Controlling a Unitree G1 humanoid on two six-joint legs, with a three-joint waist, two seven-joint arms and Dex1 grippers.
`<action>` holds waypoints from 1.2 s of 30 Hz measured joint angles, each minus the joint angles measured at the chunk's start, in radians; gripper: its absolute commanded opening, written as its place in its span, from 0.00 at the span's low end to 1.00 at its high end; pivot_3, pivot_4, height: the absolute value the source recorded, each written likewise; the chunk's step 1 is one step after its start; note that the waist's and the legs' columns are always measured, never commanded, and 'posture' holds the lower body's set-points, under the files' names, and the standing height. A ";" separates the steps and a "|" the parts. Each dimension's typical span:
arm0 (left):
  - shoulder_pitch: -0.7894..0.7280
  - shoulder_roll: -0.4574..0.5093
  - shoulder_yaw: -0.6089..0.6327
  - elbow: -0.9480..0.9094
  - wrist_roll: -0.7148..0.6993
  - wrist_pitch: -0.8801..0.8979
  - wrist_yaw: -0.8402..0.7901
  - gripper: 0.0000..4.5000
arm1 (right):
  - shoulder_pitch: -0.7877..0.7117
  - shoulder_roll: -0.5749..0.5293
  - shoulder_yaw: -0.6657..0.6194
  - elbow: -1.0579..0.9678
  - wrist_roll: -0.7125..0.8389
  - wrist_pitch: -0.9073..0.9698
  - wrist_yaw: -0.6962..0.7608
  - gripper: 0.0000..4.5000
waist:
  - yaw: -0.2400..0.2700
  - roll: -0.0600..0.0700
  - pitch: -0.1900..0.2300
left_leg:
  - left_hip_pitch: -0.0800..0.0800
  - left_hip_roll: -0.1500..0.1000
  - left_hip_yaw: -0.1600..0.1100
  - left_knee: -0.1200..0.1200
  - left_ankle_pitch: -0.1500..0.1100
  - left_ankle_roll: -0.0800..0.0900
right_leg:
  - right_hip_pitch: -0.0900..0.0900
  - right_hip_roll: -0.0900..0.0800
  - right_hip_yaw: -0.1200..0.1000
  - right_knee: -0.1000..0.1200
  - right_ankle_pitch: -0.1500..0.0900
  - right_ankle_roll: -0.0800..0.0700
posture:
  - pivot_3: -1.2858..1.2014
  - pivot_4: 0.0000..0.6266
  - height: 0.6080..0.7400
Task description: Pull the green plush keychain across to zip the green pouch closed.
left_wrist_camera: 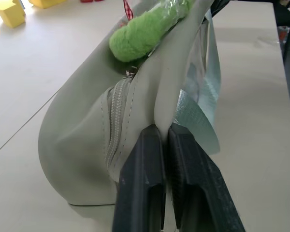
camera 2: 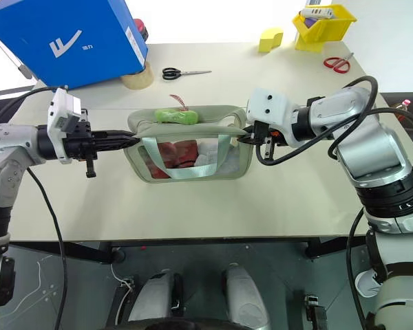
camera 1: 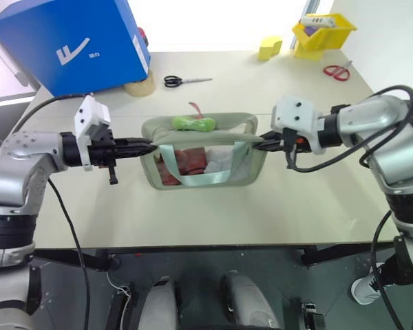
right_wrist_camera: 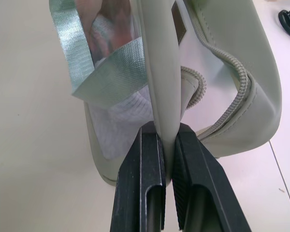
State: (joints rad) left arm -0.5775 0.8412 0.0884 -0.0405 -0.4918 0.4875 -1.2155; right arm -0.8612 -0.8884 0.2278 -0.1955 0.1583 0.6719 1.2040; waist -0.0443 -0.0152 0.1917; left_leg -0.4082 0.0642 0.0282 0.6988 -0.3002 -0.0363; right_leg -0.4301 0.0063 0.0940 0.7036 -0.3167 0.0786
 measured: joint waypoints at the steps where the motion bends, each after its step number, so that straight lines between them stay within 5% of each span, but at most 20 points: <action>1: -0.006 0.000 -0.006 0.001 0.008 -0.007 0.000 0.00 | 0.000 -0.003 0.000 0.000 0.001 0.000 0.001 0.09 | 0.000 0.000 0.000 | 0.000 0.000 0.000 0.000 0.000 0.000 | 0.000 0.000 0.000 0.000 0.000 0.000 | 0.52 0.24 0.98; 6: -0.020 -0.007 -0.023 0.001 0.030 -0.035 0.011 0.00 | -0.047 -0.006 -0.081 0.003 0.138 0.052 0.068 0.59 | 0.001 0.001 0.000 | 0.000 0.000 0.000 0.000 0.000 0.000 | 0.000 0.000 0.000 0.000 0.000 0.000 | 0.52 0.24 0.98; 10: -0.018 -0.010 -0.026 0.002 0.035 -0.041 0.018 0.00 | -0.234 0.068 -0.133 0.041 0.197 0.056 0.052 0.98 | -0.002 0.001 0.000 | 0.002 0.000 0.000 -0.001 0.000 0.000 | 0.001 0.000 0.000 0.000 0.000 0.000 | 0.52 0.24 0.98; 16: -0.018 -0.021 -0.029 -0.001 0.043 -0.056 0.019 0.00 | -0.335 0.288 0.069 0.227 0.110 0.038 -0.007 0.98 | 0.001 0.000 0.000 | 0.001 0.000 0.002 0.000 0.000 0.000 | 0.001 0.000 -0.001 0.000 0.000 0.000 | 0.52 0.24 0.98; 22: -0.015 -0.023 -0.030 -0.008 0.043 -0.062 0.020 0.00 | -0.396 0.332 0.149 0.352 0.039 0.039 -0.018 0.98 | 0.004 0.000 0.000 | -0.001 0.000 0.001 -0.001 0.000 0.000 | 0.000 -0.002 -0.001 -0.002 0.000 0.000 | 0.52 0.24 0.98; 31: 0.016 -0.023 -0.014 -0.036 0.041 -0.068 0.029 0.00 | -0.404 0.323 0.173 0.389 0.006 0.078 0.031 0.02 | 0.001 0.000 0.000 | 0.000 0.000 0.001 -0.001 0.000 0.000 | 0.000 -0.001 -0.001 -0.001 0.000 0.000 | 0.52 0.24 0.98; 36: 0.023 -0.022 -0.012 -0.041 0.039 -0.070 0.031 0.00 | -0.404 0.332 0.199 0.393 -0.019 0.076 0.038 0.01 | 0.000 0.000 0.000 | 0.000 0.000 0.001 -0.001 0.000 0.000 | 0.000 -0.001 -0.001 -0.001 0.000 0.000 | 0.52 0.24 0.98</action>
State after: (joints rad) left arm -0.5550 0.8188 0.0767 -0.0815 -0.4525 0.4177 -1.1842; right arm -1.2650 -0.5565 0.4270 0.1976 0.1389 0.7481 1.2421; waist -0.0439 -0.0148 0.1915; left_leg -0.4086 0.0641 0.0292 0.6982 -0.3002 -0.0362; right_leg -0.4297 0.0054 0.0927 0.7022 -0.3166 0.0786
